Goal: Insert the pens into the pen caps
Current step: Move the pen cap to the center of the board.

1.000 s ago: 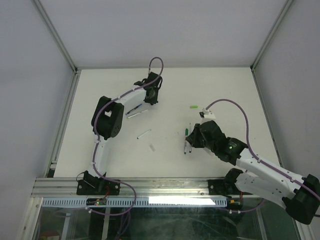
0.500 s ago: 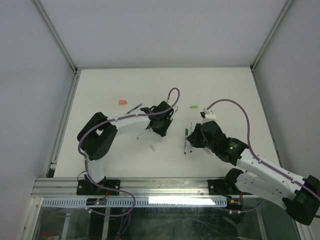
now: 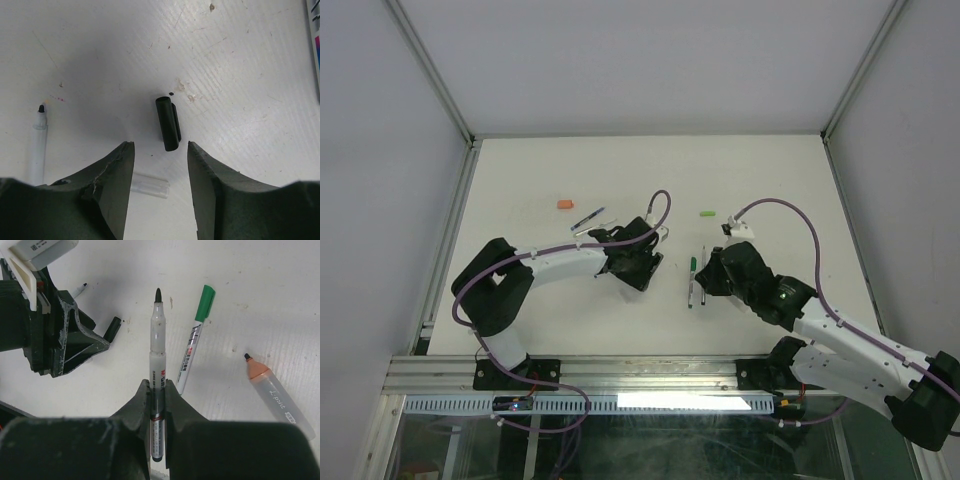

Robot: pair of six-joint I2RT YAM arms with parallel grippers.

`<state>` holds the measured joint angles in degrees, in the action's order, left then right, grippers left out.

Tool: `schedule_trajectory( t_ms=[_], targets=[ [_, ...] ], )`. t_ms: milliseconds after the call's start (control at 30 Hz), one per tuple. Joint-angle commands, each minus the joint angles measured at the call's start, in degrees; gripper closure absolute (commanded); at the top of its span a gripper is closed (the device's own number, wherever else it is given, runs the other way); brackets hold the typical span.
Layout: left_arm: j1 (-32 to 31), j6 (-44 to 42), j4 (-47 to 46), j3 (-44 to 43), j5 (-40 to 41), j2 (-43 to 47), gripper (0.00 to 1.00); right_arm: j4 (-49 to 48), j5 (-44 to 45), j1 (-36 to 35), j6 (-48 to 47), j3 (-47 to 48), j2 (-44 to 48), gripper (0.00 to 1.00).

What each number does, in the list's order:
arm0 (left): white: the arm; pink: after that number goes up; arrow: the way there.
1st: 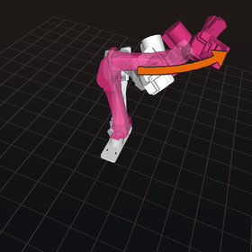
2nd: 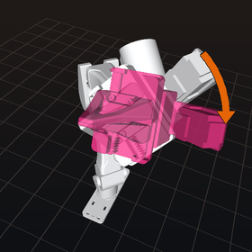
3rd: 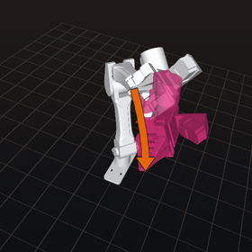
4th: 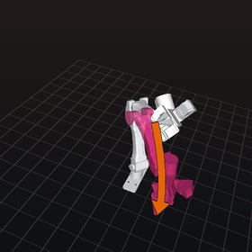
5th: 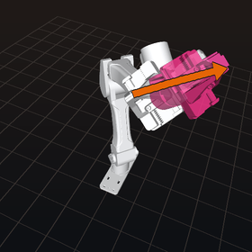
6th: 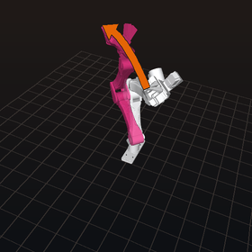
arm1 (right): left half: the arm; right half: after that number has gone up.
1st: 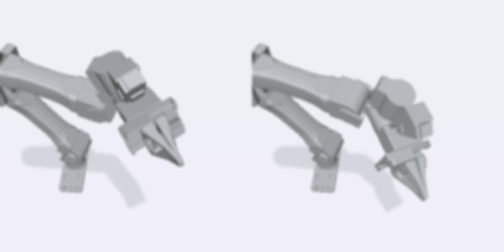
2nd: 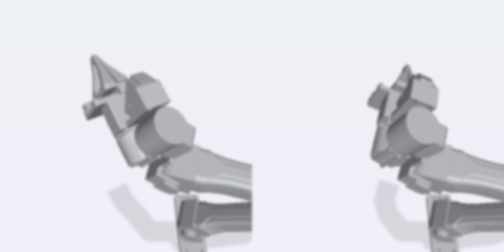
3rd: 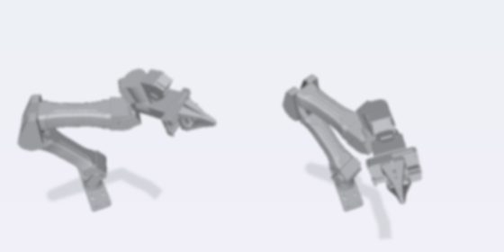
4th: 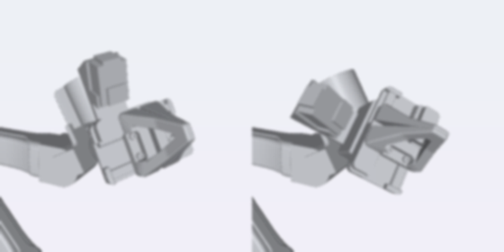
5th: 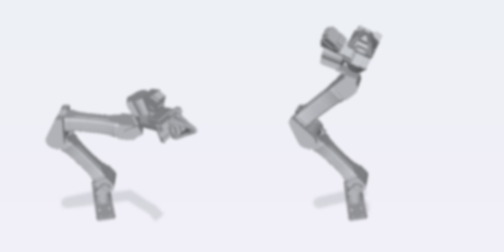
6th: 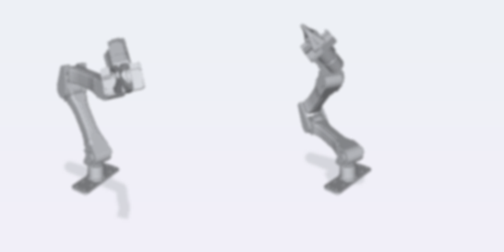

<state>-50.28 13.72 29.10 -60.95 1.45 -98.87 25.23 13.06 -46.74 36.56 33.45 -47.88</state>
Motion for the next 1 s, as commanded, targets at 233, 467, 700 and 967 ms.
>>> schedule_trajectory(
  t_ms=[233, 467, 700, 967],
  targets=[
    [-0.17, -1.63, -0.88, -1.10, 2.12, 0.31, 0.55, -0.36, 1.30, 0.17, 1.50, 0.27, 1.98, 1.00],
    [-0.09, -2.30, 0.71, -1.05, 5.13, 0.08, 0.61, -0.76, 1.27, 0.17, 1.76, 0.06, 1.91, 1.00],
    [0.00, -2.18, 1.39, -2.51, 9.04, -0.41, 0.62, -1.06, 0.92, 0.17, 1.91, 0.05, 1.63, 1.00],
    [0.37, -1.95, 1.31, -5.22, 11.21, -2.65, 0.64, -1.05, 0.83, 0.16, 2.19, -0.32, 2.07, 1.00]
  ],
)
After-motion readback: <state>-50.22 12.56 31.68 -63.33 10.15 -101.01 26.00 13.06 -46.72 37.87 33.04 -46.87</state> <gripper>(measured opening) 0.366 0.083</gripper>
